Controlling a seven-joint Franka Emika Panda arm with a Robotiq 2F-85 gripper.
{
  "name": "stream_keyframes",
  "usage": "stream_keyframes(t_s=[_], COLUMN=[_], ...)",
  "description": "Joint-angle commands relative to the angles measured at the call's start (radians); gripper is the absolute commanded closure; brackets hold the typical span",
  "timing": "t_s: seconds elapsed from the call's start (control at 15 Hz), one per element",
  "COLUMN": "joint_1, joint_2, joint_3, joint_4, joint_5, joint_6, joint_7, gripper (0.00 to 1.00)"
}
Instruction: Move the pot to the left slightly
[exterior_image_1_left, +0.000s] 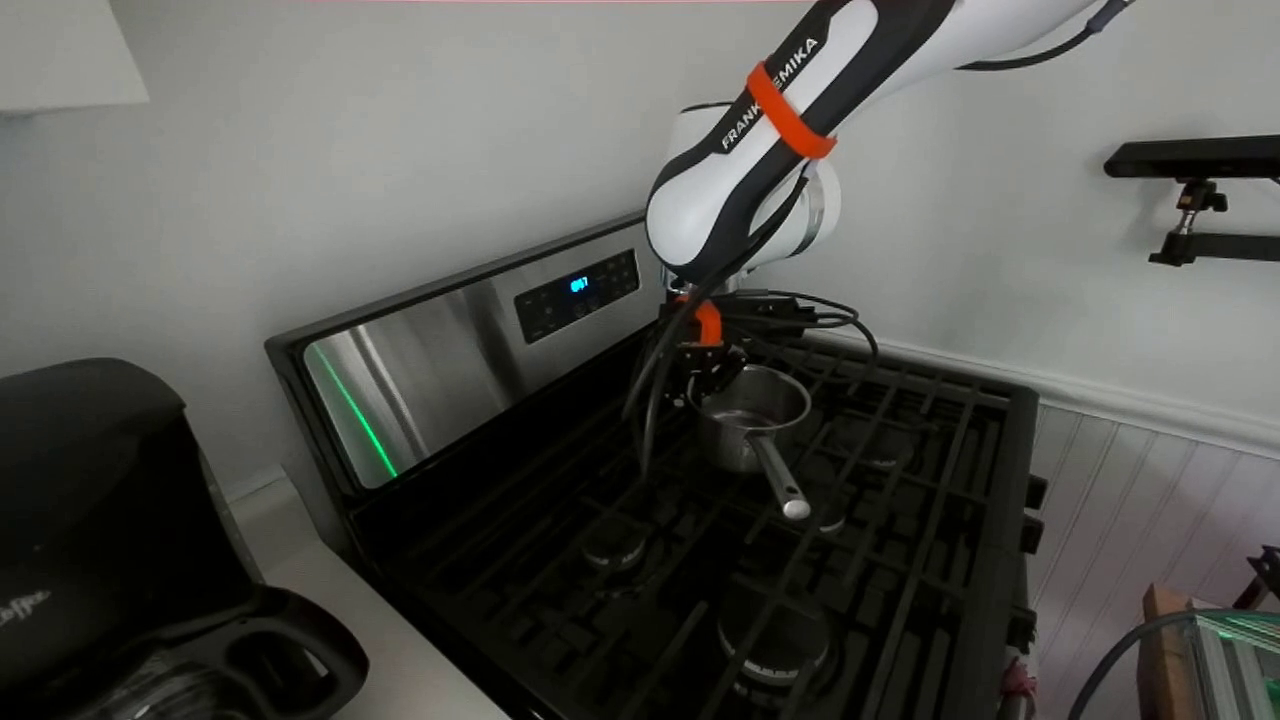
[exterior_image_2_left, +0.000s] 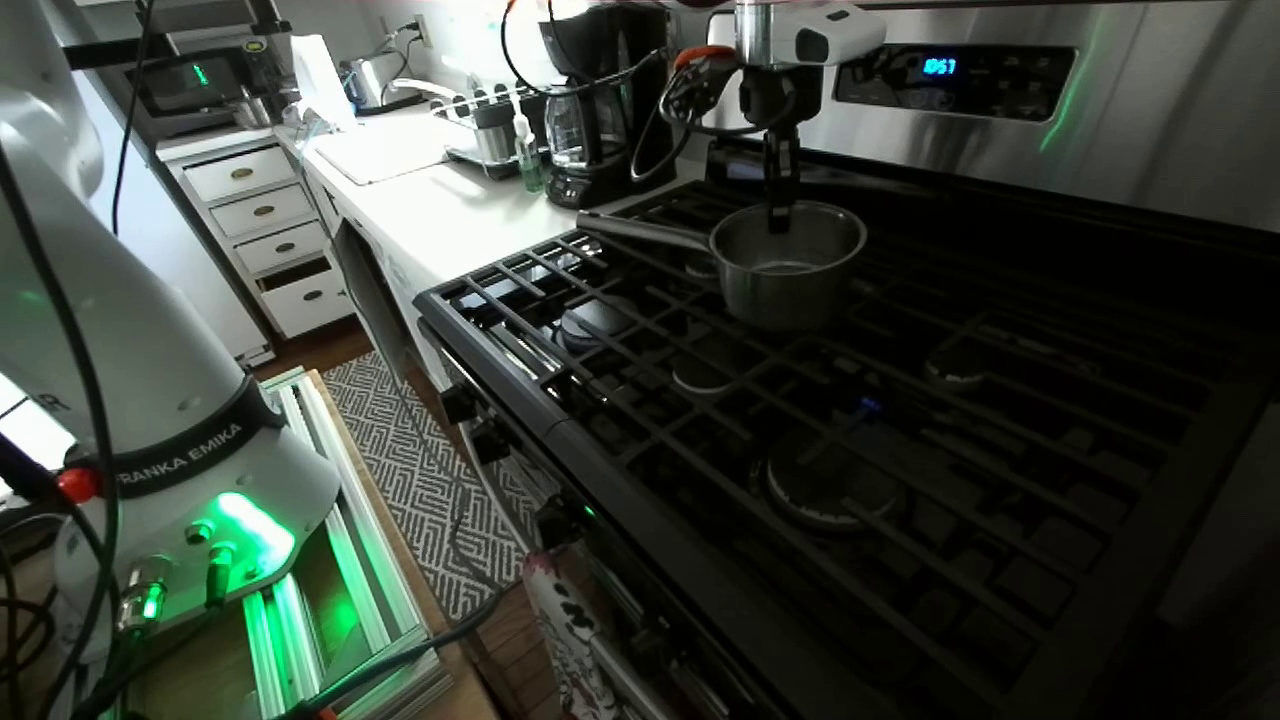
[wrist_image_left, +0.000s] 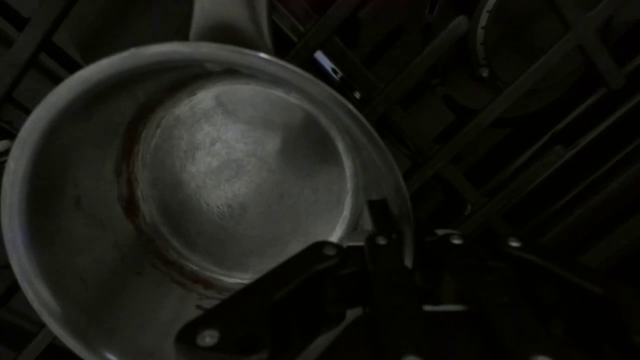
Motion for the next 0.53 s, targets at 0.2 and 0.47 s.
stream_keyframes(t_s=[0.2,0.47], joint_1=[0.04,0.088], joint_2=[-0.019,-0.04], joint_3=[-0.009,0.006], joint_4=[0.011,0.012], joint_5=[0.022,0.0], joint_6=[-0.049,-0.091], joint_7=[-0.007,0.0], gripper=[0.98,0.98])
